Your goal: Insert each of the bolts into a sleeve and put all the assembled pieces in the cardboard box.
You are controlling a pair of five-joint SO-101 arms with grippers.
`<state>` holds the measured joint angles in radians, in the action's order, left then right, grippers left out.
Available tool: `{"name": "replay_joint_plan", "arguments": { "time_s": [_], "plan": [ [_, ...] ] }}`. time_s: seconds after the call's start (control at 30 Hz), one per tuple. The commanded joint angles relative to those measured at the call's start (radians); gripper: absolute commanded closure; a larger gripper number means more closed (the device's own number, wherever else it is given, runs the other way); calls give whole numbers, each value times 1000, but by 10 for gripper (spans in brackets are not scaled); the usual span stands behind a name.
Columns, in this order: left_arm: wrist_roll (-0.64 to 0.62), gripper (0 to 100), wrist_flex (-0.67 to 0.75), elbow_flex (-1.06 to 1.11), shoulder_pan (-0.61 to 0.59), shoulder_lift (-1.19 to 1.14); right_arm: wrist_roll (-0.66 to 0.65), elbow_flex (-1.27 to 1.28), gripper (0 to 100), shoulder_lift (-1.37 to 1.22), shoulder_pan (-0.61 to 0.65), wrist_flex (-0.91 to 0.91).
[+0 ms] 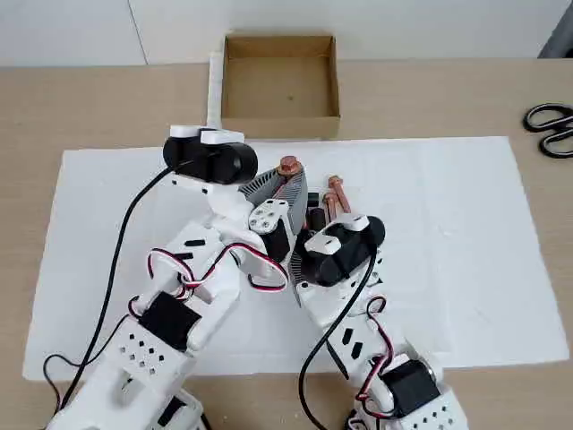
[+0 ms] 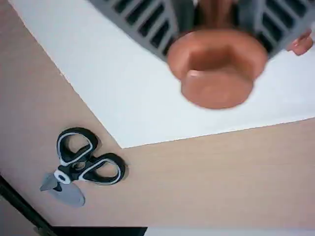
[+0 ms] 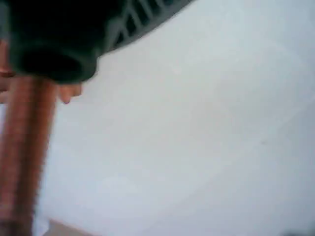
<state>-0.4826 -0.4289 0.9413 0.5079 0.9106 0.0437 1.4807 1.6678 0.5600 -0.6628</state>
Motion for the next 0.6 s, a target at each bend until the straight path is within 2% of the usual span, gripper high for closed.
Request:
{"name": "replay_joint_plan", "arguments": {
  "time_s": [0.0,0.17,0.57],
  "plan": [
    [3,994,11,-7,6,28,12,-11,995,15,2,25],
    [3,994,-35,-12,8,32,12,-11,995,15,2,25],
    [2,994,-46,-5,9,34,12,-11,995,15,2,27]
  ]
}}
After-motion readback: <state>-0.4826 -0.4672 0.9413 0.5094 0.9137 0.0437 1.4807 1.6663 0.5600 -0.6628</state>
